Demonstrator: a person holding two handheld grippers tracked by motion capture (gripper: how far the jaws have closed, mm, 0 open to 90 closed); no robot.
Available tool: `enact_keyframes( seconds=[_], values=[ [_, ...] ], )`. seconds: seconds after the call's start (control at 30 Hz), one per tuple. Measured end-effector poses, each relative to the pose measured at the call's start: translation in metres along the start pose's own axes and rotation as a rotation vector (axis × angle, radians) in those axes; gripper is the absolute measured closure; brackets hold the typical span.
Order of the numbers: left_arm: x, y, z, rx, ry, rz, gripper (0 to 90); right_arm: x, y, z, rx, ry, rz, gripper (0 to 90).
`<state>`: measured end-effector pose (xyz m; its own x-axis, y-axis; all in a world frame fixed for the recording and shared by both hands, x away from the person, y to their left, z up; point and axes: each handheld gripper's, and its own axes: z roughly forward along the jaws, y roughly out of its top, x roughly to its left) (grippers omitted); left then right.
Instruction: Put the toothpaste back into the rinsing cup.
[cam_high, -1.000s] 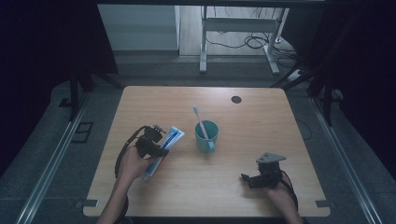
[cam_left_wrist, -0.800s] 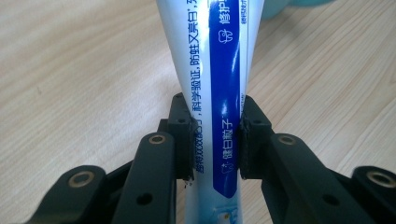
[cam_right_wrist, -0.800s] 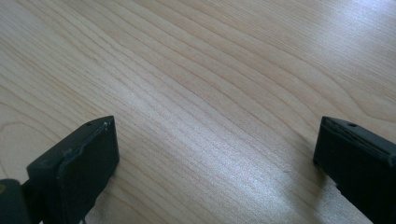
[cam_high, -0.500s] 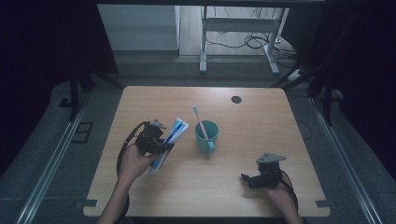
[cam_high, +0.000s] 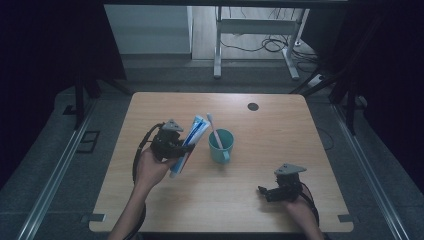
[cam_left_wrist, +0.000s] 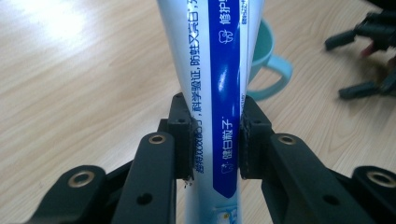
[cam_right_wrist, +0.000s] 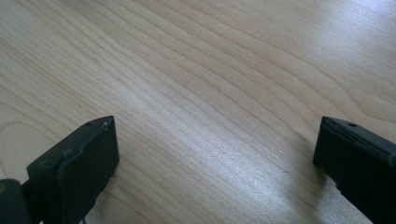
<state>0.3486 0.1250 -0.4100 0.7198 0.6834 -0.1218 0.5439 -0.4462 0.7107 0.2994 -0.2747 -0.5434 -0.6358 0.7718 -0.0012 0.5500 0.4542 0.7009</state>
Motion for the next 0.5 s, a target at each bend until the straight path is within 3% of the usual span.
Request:
enact_keyframes(
  seconds=[0.5],
  values=[
    [-0.007, 0.026, 0.007, -0.086, 0.0, 0.012, 71.5, 0.0, 0.0, 0.0, 0.001, 0.001, 0.0, 0.1]
  ],
)
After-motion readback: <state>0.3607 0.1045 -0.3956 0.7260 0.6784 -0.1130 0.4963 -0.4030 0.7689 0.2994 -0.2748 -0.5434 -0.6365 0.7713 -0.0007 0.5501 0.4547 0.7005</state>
